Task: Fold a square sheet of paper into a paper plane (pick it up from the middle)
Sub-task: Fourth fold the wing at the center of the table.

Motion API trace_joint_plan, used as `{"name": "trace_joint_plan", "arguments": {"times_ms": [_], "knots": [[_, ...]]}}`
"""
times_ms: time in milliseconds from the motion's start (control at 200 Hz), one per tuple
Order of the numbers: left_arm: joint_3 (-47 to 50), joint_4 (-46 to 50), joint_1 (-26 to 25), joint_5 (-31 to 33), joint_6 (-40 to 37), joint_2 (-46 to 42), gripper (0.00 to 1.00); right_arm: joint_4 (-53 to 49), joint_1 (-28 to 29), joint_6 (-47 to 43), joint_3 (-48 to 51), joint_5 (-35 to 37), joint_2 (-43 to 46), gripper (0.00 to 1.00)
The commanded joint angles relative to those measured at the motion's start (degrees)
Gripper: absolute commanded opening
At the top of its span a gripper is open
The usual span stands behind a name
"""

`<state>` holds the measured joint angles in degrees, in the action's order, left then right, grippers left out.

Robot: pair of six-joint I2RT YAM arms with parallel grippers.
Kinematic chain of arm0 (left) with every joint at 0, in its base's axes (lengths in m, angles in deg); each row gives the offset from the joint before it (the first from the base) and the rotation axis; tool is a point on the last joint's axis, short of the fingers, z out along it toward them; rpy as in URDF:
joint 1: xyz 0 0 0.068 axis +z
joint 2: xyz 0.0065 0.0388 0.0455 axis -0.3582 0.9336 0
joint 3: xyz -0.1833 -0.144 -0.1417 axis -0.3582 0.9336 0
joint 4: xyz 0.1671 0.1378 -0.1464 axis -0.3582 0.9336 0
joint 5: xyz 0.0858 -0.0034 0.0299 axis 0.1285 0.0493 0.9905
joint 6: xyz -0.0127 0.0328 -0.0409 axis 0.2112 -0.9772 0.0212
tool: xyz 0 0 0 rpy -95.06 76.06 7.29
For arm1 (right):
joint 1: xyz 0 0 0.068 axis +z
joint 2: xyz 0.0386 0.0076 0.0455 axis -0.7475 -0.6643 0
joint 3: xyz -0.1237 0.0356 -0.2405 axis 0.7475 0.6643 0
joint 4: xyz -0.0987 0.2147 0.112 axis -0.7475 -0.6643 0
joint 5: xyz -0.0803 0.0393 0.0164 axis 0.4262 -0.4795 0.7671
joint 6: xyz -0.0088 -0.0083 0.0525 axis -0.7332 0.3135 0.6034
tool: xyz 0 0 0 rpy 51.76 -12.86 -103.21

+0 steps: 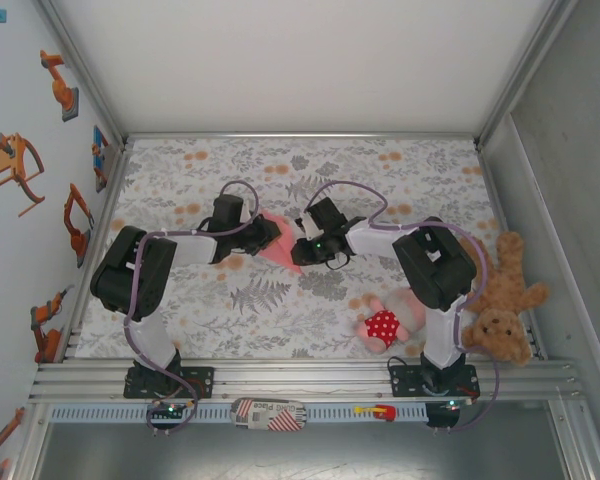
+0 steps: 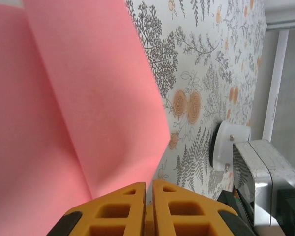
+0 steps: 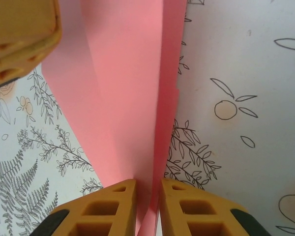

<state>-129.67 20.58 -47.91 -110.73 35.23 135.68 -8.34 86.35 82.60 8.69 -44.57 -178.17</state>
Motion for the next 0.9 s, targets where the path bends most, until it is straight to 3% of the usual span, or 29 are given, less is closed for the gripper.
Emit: {"name": "trace_joint_plan", "arguments": {"times_ms": [0,300,891], "knots": [[0.3,-1.8,-0.1,-1.8,-0.8,-0.5,0.13,0.4,0.1,0.9,1.8,-1.2,-3.3,0.19],[-2.6,-2.3,-1.0,-3.3,-0.6,3.8,0.13,-0.6,-0.1,0.8,0.8,-1.7,-3.8,0.19],[-3.0,0.8,-0.8,1.0,0.1,6.1,0.12,-2.3,-0.1,0.8,0.3,-0.8,-4.6,0.19]]}}
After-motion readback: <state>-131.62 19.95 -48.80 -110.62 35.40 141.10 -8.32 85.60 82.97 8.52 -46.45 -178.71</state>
